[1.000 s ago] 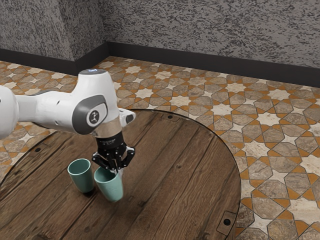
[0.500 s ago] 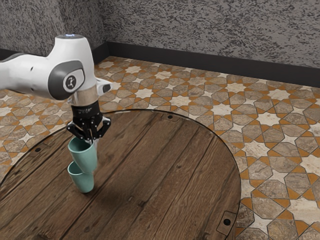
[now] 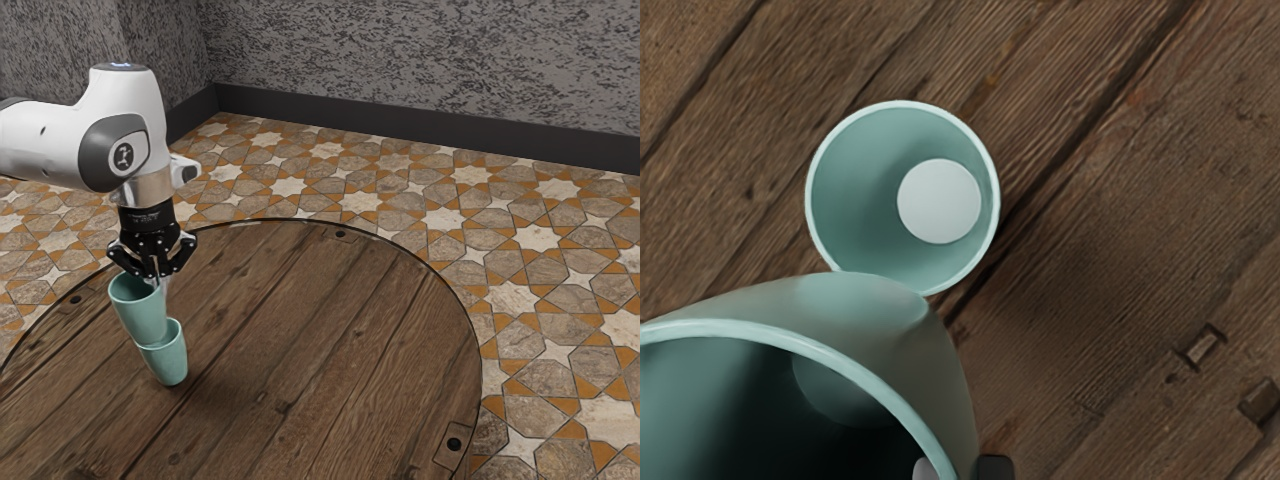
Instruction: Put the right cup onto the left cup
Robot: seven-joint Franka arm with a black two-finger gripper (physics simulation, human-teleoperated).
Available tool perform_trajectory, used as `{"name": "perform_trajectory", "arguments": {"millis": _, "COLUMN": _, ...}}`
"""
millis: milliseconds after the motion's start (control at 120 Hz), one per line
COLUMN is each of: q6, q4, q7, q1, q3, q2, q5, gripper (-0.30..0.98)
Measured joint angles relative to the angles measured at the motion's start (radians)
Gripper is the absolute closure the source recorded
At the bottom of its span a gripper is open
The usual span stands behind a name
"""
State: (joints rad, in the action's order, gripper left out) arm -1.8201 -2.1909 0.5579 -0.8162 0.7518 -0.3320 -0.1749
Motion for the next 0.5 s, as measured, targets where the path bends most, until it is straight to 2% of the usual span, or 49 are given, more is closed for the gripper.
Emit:
{"name": "perform_trajectory", "arguments": {"millis": 233, "q6": -0.004, "q4": 0.003, "q7": -0.001, "q1": -0.002, "q3": -0.010, "q2": 0.025, "q5": 0.015, "gripper": 0.79}}
{"name": "perform_trajectory", "arguments": {"millis": 500, "q6": -0.021, "q4": 0.039, "q7": -0.001, "q1": 0.001, "q3": -0.015, "q2": 0.108, "q5": 0.068, "gripper": 0.79}}
